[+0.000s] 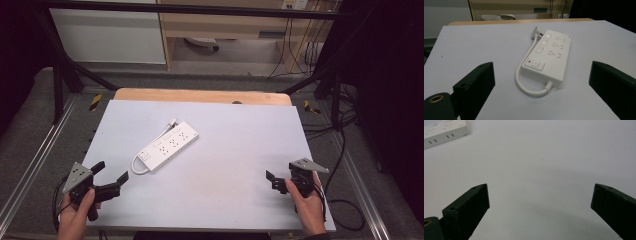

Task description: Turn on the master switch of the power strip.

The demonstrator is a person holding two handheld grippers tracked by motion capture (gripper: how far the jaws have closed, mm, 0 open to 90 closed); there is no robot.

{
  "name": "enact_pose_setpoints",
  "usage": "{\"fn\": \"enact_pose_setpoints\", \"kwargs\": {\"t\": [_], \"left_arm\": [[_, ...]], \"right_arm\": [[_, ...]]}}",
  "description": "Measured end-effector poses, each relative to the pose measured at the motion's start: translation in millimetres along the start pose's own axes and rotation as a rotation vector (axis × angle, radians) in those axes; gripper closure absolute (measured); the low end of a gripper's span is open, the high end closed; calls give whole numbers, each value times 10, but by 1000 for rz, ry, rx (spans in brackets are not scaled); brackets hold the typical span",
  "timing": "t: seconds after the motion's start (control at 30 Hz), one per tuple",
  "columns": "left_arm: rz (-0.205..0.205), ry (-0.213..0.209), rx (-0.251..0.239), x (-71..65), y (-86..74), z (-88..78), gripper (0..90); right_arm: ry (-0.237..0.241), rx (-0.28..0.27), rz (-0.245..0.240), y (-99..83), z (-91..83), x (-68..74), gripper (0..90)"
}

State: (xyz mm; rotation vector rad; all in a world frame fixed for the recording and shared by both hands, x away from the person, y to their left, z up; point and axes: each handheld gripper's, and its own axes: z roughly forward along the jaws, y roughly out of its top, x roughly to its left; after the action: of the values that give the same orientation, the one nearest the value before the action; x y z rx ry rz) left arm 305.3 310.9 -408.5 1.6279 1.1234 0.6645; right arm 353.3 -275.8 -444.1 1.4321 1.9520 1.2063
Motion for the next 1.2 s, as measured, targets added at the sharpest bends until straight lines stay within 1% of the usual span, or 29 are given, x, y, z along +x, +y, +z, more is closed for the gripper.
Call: {"fn": "enact_pose_setpoints", "kwargs": {"t": [0.03,0.07,0.17,0.23,0.3,0.4,0.43,0.5,0.53,0.6,0.7,0.77,0.9,1.0,1.07,1.2], "left_arm": [[-3,0,-6,0,3,-3,66],[-5,-1,-9,0,5,-5,66],[-6,0,-15,5,14,-11,66],[-10,-1,-20,6,18,-14,66],[-11,-4,-25,6,22,-12,66],[0,-7,-21,1,32,-1,66],[-4,-8,-24,-4,36,2,66],[-3,-11,-27,-17,44,6,66],[-3,-11,-27,-17,44,6,66],[-6,-15,-30,-26,49,4,66],[-10,-23,-30,-31,54,5,65],[-7,-22,-24,-29,59,13,65],[-13,-25,-42,-38,92,33,65],[-6,-27,-40,-53,109,58,65],[-17,-34,-46,-59,118,77,65],[-16,-38,-42,-72,156,111,66]], "right_arm": [[19,-6,-3,-2,10,6,25],[19,-6,-3,-2,10,6,25],[33,-12,-25,3,18,24,30],[43,-18,-52,8,25,55,44],[44,-16,-57,9,24,64,45],[48,-33,-90,16,37,113,48],[52,-40,-99,19,39,133,49],[51,-52,-138,24,55,171,49],[51,-52,-138,24,55,171,49],[54,-58,-155,28,58,186,49],[52,-59,-158,28,62,199,48],[47,-50,-144,22,65,196,46],[43,-55,-137,20,56,186,47],[46,-55,-133,18,51,195,47],[49,-49,-139,15,57,200,45],[54,-44,-137,10,65,205,44]]}}
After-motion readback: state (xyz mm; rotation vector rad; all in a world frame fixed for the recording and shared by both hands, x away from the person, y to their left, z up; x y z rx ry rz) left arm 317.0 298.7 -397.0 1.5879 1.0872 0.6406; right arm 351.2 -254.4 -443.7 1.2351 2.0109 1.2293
